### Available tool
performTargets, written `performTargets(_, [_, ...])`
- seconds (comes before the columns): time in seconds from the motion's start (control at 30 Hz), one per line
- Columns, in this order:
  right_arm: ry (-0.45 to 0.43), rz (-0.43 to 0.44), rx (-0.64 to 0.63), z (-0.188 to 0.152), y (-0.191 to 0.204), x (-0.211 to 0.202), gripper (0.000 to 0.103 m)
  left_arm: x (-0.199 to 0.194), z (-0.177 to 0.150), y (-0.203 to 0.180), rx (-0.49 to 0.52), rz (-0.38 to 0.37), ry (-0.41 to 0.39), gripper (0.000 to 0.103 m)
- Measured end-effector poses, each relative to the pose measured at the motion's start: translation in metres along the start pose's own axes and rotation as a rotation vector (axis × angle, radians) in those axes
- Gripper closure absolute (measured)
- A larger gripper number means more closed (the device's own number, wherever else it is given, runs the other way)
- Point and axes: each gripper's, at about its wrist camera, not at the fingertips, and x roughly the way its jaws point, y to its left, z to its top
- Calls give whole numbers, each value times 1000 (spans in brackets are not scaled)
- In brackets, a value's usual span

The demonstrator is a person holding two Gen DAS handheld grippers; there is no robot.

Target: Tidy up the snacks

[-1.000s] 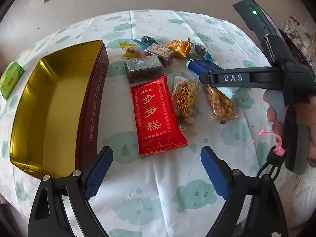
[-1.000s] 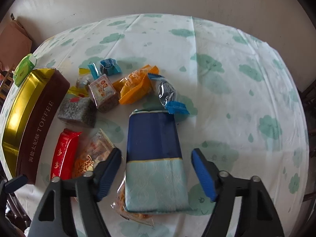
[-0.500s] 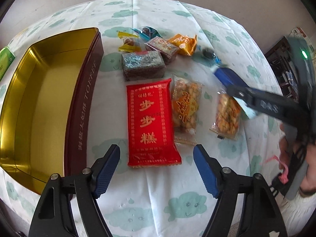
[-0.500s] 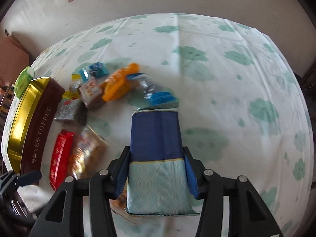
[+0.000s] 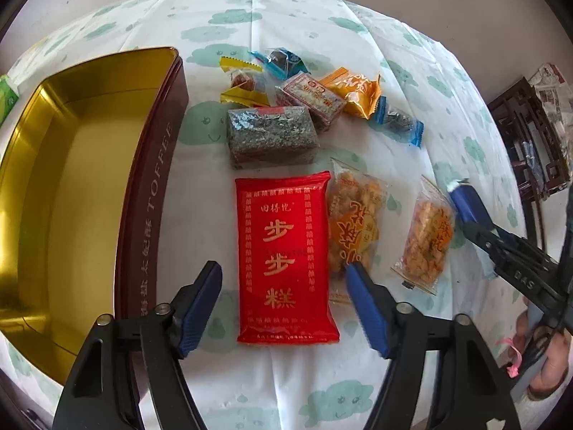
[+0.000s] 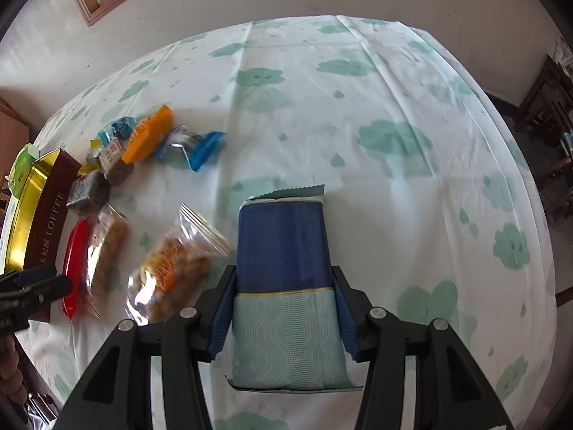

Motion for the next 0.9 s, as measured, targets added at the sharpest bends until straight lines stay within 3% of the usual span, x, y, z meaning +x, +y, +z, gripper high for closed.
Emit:
performTargets(0.27, [-1, 2, 15, -10, -5, -3, 52, 9, 1, -2, 8, -22, 23, 51])
performTargets(0.33, [3, 2, 18, -12, -5, -3, 52, 8, 0, -2, 13, -38, 22, 59])
performTargets(0.63, [7, -19, 10, -13, -3, -1, 52, -1, -8, -7, 71, 2, 11, 61])
performTargets(0.9, [18, -53, -9, -12, 2, 1, 52, -37, -19, -9, 178, 11, -32, 61])
